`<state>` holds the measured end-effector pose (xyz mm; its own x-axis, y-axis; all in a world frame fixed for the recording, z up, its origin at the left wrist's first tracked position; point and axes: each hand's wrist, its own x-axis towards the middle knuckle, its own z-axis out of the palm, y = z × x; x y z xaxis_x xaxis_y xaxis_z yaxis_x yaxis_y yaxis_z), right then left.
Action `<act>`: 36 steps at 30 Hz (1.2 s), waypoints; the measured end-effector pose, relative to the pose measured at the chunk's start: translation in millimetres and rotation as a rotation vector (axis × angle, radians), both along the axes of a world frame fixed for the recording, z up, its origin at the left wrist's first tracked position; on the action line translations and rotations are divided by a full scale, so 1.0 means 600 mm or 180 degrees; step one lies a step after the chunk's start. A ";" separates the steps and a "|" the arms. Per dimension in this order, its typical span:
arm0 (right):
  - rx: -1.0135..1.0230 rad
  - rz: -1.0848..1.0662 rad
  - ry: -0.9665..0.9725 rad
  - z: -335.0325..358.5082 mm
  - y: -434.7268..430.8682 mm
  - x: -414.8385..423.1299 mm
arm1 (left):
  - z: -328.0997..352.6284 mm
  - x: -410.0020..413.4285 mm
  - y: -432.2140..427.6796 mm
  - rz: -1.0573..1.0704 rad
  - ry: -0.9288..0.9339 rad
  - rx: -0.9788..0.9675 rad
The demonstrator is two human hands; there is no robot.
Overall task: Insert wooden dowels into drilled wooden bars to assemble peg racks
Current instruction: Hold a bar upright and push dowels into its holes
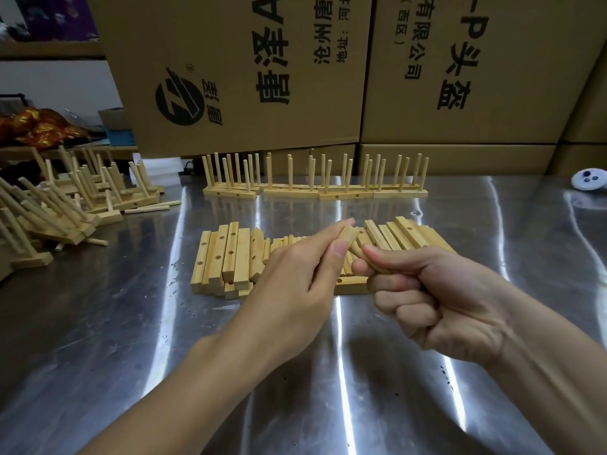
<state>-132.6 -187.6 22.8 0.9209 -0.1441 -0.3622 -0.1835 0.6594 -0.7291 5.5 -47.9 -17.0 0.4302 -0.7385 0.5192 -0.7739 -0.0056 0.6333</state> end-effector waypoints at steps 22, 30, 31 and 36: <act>-0.2854 -0.1119 -0.0456 -0.044 0.024 0.019 | -0.013 0.015 -0.002 0.0027 0.0401 0.0145; -0.2353 -0.0917 -0.0250 -0.029 0.028 0.016 | -0.010 0.008 -0.002 -0.0191 0.0786 0.0096; -0.2283 -0.0890 -0.0256 -0.028 0.030 0.016 | -0.008 0.007 0.000 -0.0201 0.0789 0.0076; -0.2151 -0.0854 -0.0086 -0.022 0.032 0.017 | -0.002 0.003 0.004 0.0063 0.0337 0.0209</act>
<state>-122.3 -168.5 9.4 0.8297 -0.5505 -0.0919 -0.0550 0.0833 -0.9950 7.2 -45.6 -17.9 0.4950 -0.7602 0.4208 -0.7020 -0.0644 0.7093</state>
